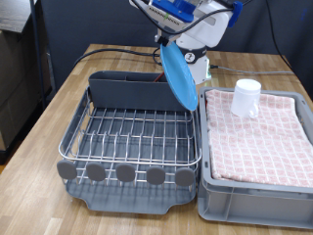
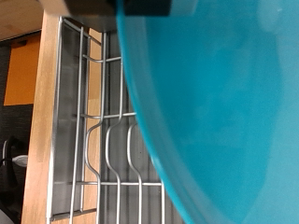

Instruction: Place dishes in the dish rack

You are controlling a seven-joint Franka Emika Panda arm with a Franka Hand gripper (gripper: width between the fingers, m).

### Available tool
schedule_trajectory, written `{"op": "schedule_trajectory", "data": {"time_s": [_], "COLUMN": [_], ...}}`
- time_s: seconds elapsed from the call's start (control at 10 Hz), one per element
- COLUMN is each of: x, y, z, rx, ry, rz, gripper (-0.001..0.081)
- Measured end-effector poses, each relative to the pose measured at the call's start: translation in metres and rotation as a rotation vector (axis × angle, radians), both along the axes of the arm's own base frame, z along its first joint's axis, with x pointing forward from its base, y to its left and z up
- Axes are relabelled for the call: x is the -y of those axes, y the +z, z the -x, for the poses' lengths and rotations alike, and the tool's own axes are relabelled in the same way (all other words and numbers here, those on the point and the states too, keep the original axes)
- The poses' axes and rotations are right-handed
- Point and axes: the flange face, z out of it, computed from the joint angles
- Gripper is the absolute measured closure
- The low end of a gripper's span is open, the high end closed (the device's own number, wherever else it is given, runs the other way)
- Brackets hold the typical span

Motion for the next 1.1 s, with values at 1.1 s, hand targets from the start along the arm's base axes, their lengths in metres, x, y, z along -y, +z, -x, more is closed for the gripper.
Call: {"op": "schedule_trajectory", "data": {"time_s": [1.1], "x": [0.105], "y": [0.009], "z": [-0.003], "rx": [0.015], "ry": [0.124], "rz": [0.34], "gripper": [0.0789]}}
